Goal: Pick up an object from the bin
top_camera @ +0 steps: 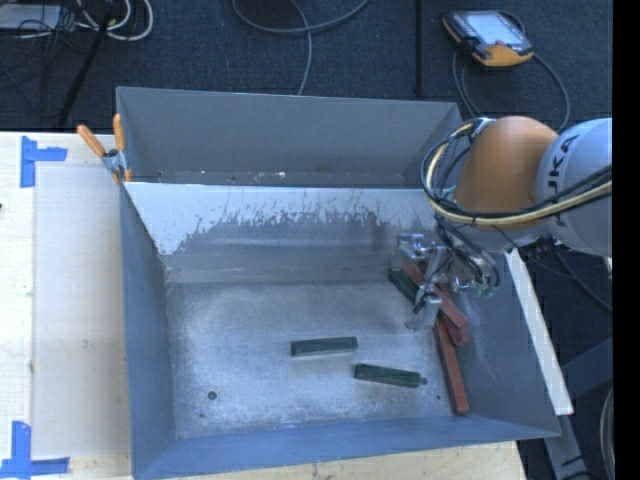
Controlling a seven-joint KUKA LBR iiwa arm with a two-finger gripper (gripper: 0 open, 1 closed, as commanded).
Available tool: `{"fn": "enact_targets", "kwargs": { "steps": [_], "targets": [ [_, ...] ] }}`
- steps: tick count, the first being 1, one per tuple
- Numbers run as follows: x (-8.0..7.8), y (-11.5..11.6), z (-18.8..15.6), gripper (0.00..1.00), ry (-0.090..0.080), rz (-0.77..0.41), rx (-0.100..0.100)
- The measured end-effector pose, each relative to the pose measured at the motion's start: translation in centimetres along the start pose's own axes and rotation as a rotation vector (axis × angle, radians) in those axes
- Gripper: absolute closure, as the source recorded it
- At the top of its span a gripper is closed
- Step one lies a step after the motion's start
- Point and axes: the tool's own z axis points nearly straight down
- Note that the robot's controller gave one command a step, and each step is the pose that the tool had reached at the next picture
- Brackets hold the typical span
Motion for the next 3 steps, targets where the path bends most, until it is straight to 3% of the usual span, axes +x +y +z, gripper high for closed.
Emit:
{"fn": "enact_targets", "kwargs": {
  "steps": [1, 2, 3],
  "targets": [
    [-1.31, -4.58, 3.51, 1.00, -0.010, 0.014, -0.010],
    [-0.99, -4.90, 3.91, 0.00, -0.002, 0.011, -0.003],
    [-0.96, -4.93, 3.95, 0.00, -0.001, 0.011, -0.002]
  ]
}}
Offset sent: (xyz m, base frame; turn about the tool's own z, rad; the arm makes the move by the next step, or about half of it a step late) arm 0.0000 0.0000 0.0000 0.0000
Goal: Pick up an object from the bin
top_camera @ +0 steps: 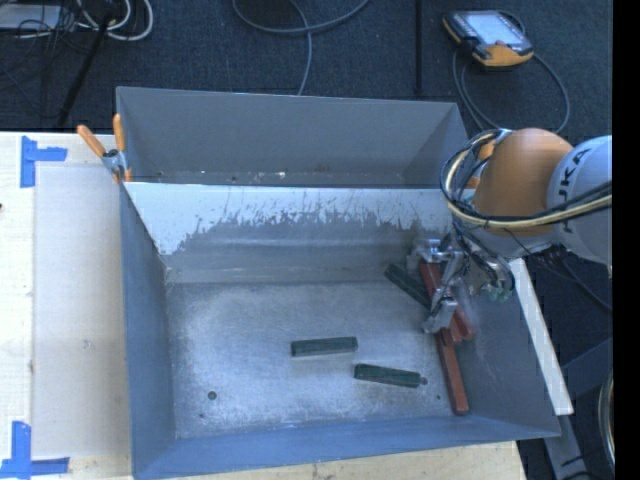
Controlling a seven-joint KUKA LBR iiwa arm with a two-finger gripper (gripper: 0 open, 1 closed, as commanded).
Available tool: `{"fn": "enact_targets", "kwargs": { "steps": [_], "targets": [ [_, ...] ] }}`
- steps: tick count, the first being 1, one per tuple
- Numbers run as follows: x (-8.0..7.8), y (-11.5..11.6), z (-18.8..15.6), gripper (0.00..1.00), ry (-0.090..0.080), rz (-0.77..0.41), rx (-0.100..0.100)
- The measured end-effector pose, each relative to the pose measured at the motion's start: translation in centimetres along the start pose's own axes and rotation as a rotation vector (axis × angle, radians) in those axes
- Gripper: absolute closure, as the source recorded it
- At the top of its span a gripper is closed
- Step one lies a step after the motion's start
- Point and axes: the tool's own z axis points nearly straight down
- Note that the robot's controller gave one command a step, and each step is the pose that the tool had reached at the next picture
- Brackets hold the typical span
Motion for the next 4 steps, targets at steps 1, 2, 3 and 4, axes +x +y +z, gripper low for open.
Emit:
{"fn": "enact_targets", "kwargs": {
  "steps": [1, 2, 3, 4],
  "targets": [
    [0.1, -0.5, 0.0, 0.00, 0.001, -0.038, -0.005],
    [-0.1, -0.8, 0.1, 1.00, 0.002, -0.067, -0.003],
    [-0.2, -0.8, 0.1, 1.00, 0.002, -0.068, -0.003],
    [0.8, -1.2, -7.9, 1.00, 0.000, -0.058, 0.002]
  ]
}}
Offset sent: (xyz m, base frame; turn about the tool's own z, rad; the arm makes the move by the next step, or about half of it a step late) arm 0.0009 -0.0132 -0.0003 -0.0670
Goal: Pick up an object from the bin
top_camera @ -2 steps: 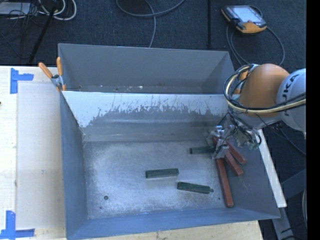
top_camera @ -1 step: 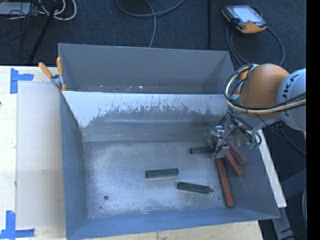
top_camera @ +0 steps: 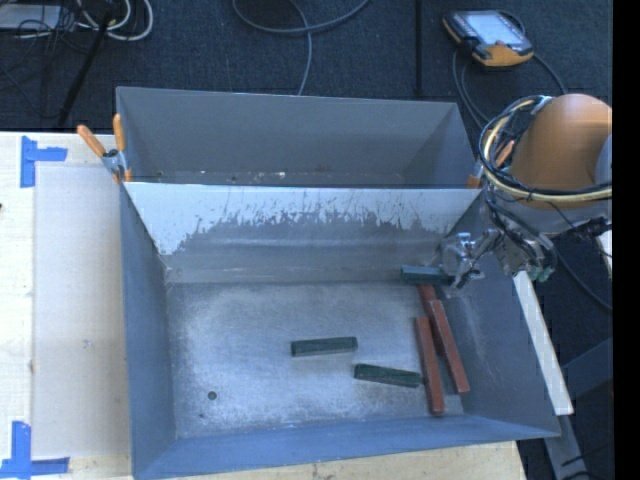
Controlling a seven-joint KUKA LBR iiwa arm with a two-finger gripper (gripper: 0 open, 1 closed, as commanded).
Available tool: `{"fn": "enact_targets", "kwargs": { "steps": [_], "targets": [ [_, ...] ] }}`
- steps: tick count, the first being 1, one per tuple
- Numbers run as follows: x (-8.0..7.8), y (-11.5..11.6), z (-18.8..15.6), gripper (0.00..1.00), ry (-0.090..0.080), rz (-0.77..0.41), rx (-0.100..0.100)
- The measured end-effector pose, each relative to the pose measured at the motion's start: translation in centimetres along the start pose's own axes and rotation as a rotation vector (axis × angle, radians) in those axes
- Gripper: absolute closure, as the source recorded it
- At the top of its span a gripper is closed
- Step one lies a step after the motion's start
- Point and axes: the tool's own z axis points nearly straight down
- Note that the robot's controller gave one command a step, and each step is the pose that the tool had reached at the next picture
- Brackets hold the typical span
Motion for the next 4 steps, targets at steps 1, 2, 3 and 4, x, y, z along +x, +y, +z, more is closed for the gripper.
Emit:
{"fn": "enact_targets", "kwargs": {
  "steps": [1, 2, 3, 4],
  "targets": [
    [0.0, 0.0, 0.0, 1.00, 0.000, 0.000, 0.000],
    [-0.6, 0.4, -2.6, 1.00, 0.001, 0.056, 0.000],
    [-0.9, 1.3, 3.5, 1.00, -0.003, 0.084, 0.001],
    [-0.8, 1.6, 4.6, 1.00, 0.001, 0.087, -0.001]
  ]
}}
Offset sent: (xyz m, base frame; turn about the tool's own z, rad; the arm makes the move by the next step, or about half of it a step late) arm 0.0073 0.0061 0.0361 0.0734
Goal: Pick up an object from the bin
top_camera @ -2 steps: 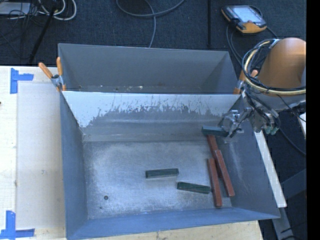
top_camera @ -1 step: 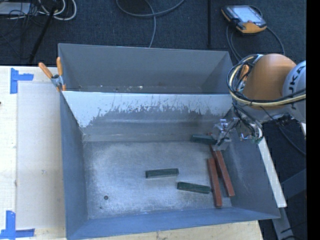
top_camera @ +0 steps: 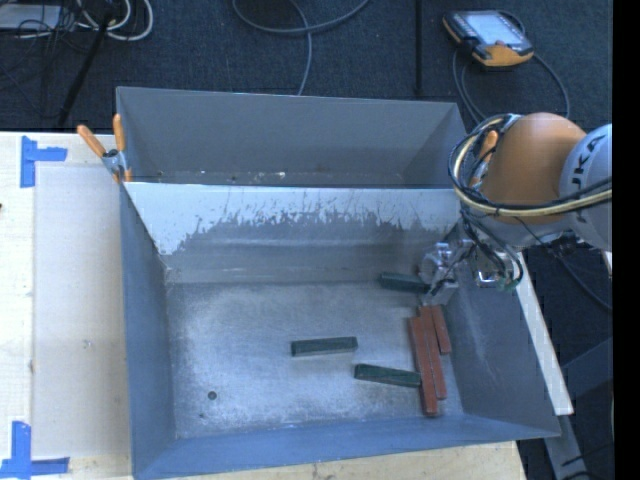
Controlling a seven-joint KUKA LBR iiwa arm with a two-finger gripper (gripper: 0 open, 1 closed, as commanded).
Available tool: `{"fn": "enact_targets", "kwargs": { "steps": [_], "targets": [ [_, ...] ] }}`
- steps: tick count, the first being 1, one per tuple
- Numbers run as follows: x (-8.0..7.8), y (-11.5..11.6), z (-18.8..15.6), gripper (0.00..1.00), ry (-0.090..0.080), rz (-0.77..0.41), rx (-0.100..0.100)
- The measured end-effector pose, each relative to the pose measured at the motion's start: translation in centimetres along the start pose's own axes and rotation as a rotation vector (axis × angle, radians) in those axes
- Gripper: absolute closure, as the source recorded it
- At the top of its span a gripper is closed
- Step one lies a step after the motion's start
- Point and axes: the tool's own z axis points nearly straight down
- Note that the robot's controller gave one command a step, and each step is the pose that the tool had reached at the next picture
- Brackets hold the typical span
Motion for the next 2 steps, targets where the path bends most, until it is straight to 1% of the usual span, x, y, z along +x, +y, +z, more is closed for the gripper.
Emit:
{"fn": "enact_targets", "kwargs": {
  "steps": [1, 2],
  "targets": [
    [0.3, 0.6, -5.7, 1.00, 0.005, -0.018, 0.000],
    [0.3, -0.2, -3.4, 1.00, -0.011, -0.002, 0.003]
  ]
}}
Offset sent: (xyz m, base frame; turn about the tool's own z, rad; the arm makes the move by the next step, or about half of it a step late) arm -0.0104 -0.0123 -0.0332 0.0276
